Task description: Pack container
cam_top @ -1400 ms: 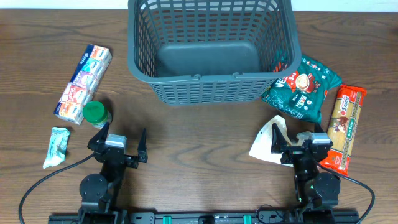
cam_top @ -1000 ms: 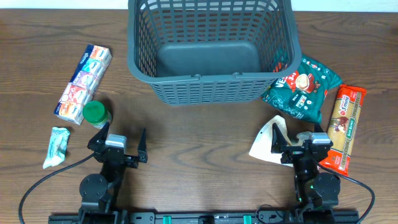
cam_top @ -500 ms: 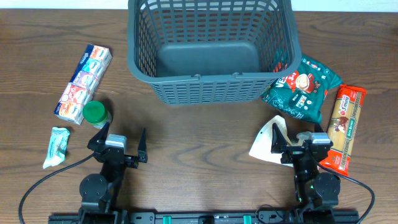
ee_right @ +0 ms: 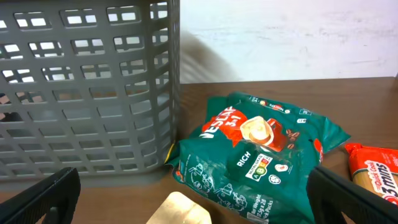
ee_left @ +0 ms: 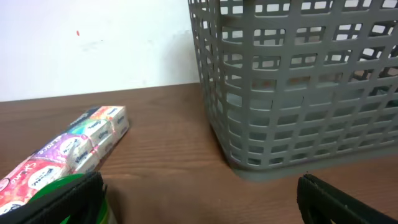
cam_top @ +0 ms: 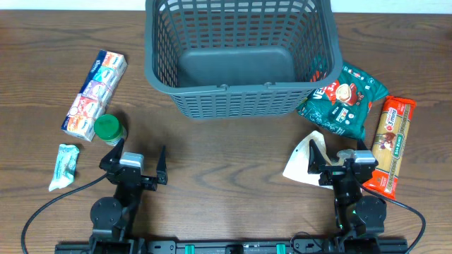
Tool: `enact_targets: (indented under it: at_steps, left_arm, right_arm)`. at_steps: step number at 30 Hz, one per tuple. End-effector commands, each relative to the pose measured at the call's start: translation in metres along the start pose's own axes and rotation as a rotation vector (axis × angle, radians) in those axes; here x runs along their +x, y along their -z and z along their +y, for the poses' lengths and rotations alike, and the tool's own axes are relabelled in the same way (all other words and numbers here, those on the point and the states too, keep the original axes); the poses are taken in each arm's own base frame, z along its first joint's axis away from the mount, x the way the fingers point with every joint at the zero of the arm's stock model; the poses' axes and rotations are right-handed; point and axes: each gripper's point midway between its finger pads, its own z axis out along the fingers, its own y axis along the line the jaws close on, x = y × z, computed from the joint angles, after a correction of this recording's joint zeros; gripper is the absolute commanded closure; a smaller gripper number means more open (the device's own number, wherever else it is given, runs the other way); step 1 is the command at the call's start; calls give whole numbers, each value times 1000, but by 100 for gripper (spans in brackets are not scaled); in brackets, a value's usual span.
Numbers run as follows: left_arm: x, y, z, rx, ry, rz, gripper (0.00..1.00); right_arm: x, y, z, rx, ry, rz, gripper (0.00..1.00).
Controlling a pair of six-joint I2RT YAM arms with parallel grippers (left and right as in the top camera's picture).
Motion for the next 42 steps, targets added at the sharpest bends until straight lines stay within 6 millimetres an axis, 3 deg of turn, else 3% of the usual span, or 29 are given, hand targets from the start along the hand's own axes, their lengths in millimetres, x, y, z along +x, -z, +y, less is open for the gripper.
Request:
enact_targets:
  at_steps: [1, 15, 20, 25, 28, 34, 42]
  left_arm:
    - [16, -1, -3, 12, -5, 47, 1]
    - [16, -1, -3, 12, -5, 47, 2]
    - [13, -1, 3, -22, -6, 38, 2]
    - [8, 2, 4, -32, 228, 50, 2]
    - [-3, 10, 4, -39, 297, 102, 1]
    - [-32, 29, 18, -135, 264, 277, 2]
    - [-62, 20, 19, -138, 224, 539, 2]
  right_arm:
    - [0, 0, -5, 26, 10, -5, 1]
    - [-8, 0, -8, 46, 16, -40, 1]
    - [-1, 0, -11, 58, 6, -12, 1]
    - [2, 1, 7, -42, -175, 28, 1]
    - [-8, 8, 22, -117, -208, 70, 1]
    - [-57, 30, 12, -26, -131, 168, 1]
    - [-105, 26, -4, 109, -150, 482, 1]
